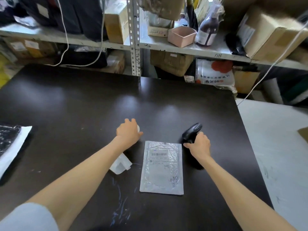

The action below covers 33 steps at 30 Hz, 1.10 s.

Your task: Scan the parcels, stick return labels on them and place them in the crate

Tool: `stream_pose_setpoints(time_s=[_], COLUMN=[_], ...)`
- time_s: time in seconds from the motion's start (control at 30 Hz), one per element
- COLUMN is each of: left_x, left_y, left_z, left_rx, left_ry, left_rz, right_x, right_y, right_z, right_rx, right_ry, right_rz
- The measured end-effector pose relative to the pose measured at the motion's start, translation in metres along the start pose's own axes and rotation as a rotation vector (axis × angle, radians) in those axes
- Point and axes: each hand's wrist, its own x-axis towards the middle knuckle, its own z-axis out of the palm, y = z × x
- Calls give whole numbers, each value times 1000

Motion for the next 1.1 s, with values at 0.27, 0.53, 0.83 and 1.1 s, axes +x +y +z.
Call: stream_pose_setpoints(time_s=[0.27,0.53,0.83,1.1], left_x=[-4,-37,-53,-58], left_y=[-14,9,-4,-3], left_z=[-15,-48,-51,-55], left_rx=[-467,-1066,-1201,-1256], left_ry=[12,-83,-199,-192], left_rz=[99,415,435,374], right_x=[-6,-55,-59,-65], right_y=[-8,-95,-99,-90], right_z=[-5,-9,-12,-20], right_rx=[130,653,1031,1092], right_ry=[30,-241,-389,-413], right_rz=[144,-206,-112,-247])
